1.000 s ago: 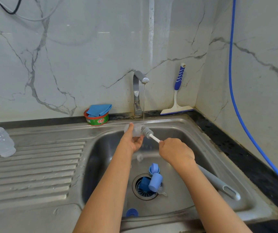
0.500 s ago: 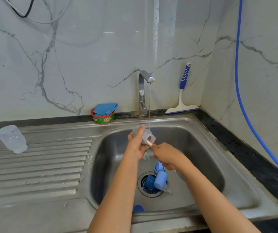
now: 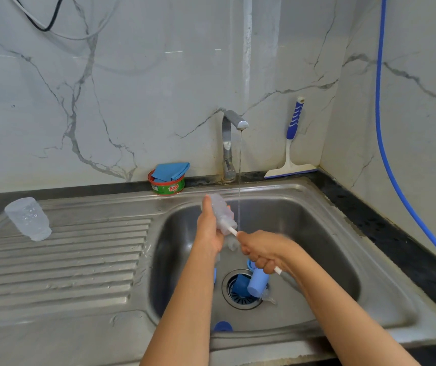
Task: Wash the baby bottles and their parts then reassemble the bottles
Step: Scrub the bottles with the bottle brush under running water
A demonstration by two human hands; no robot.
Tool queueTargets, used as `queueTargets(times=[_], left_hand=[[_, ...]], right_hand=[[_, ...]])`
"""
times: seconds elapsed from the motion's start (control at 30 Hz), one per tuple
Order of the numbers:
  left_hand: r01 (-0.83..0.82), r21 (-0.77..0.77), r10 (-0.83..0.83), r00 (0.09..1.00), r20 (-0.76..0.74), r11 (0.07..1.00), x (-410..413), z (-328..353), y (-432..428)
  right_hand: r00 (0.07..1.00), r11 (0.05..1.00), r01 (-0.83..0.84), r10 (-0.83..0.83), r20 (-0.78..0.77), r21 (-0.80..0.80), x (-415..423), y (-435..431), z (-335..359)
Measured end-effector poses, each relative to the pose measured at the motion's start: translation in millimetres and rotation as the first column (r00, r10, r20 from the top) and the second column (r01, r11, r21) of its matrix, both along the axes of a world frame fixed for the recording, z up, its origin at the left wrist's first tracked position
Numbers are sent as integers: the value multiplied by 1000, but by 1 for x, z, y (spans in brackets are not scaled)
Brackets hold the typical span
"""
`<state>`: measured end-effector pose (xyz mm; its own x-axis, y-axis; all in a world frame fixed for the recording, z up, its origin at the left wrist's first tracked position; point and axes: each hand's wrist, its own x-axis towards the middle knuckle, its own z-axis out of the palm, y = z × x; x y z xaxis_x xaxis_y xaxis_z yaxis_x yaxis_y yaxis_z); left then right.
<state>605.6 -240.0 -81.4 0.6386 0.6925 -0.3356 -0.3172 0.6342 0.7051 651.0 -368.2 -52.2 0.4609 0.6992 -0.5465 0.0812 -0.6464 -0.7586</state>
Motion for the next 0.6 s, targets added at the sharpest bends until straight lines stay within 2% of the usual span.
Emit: queueTargets(times=[0.07, 0.17, 0.23, 0.3, 0.37, 0.43, 0.47, 0.53, 0.6], left_hand=[[-6, 50, 10, 996, -83, 999, 2, -5, 0], [15, -4, -15, 1000, 22, 1000, 4, -4, 0], [15, 29, -16, 999, 45, 999, 4, -3, 0], [-1, 99, 1, 1000, 6, 995, 3, -3, 1], [-23, 91, 25, 1000, -19, 996, 3, -2, 3], [-4, 17, 4, 1000, 5, 1000, 1, -1, 4], [13, -33, -11, 998, 54, 999, 0, -1, 4], [54, -127, -30, 983, 182, 990, 1, -2, 5], [135, -181, -75, 950, 303, 974, -1, 3, 2]], right_hand=[[965, 998, 10, 9, 262, -69, 0, 1, -7], [783, 986, 53, 56, 620, -155, -3, 7, -15], [685, 982, 116, 32, 728, -151, -6, 10, -15], [690, 991, 97, -4, 724, -87, -5, 11, -13], [800, 999, 32, -22, 600, -6, -2, 10, -10], [955, 997, 35, -56, 292, 75, 1, 7, -4], [994, 994, 46, -55, 91, 104, 2, 5, -1], [974, 988, 48, -12, -228, 149, 3, 2, 2], [908, 985, 47, 26, -418, 164, 5, 2, 2]])
